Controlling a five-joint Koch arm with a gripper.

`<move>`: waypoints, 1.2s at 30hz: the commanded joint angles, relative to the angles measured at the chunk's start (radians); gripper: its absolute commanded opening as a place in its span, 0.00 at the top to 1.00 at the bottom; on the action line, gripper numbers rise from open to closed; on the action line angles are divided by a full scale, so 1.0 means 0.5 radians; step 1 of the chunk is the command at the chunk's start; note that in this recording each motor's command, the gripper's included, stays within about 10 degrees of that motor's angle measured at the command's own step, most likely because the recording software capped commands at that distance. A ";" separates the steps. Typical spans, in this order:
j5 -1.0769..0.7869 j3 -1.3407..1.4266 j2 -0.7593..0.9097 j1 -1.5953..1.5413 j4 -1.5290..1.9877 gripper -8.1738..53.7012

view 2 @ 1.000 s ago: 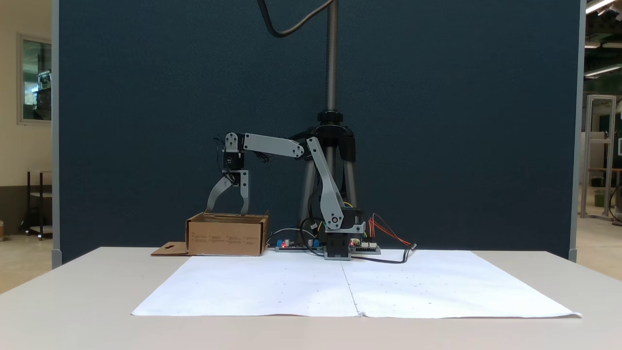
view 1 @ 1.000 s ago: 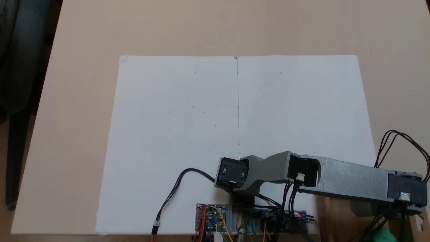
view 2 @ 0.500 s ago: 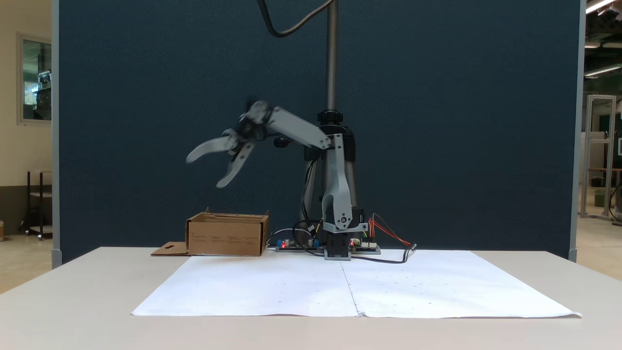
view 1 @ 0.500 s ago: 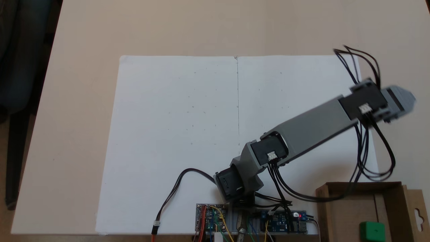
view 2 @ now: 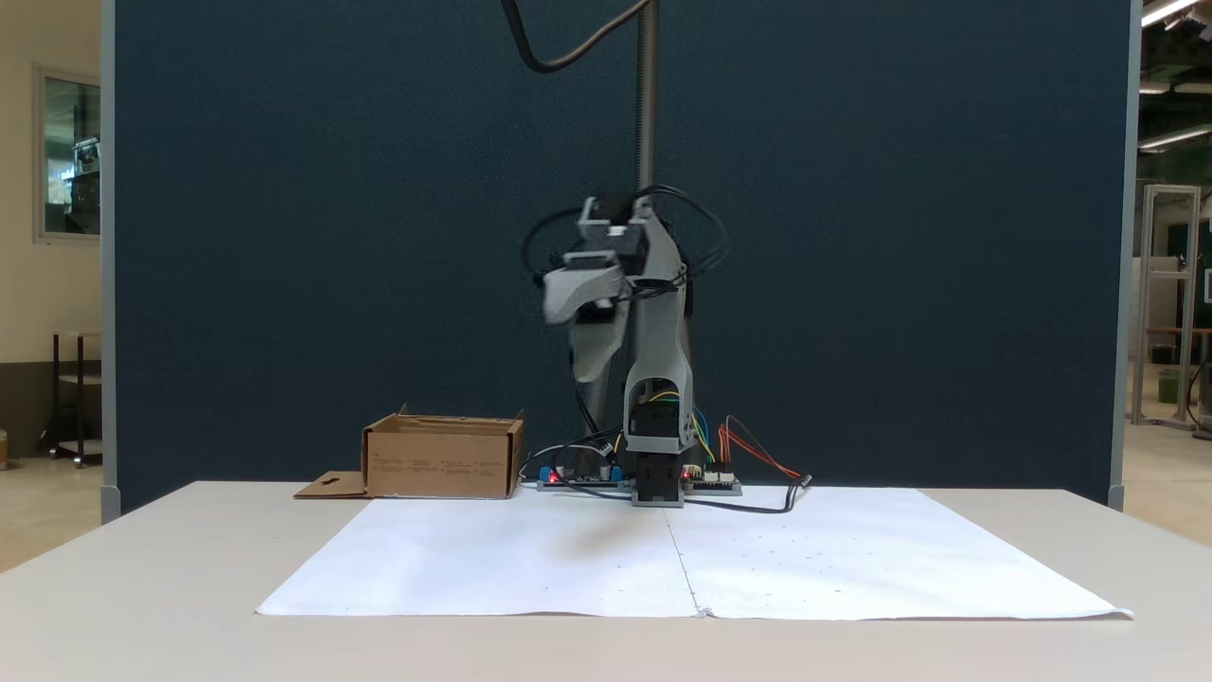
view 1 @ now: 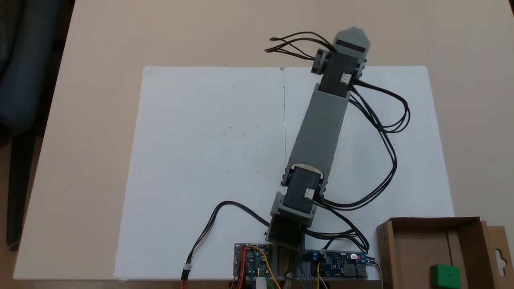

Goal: Grasp a green dice and put it in the bin.

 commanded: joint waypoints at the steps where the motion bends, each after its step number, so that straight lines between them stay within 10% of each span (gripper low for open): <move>1: 0.114 0.095 0.166 -0.160 -0.328 0.14; 36: -0.227 2.908 1.368 -0.629 -2.800 0.16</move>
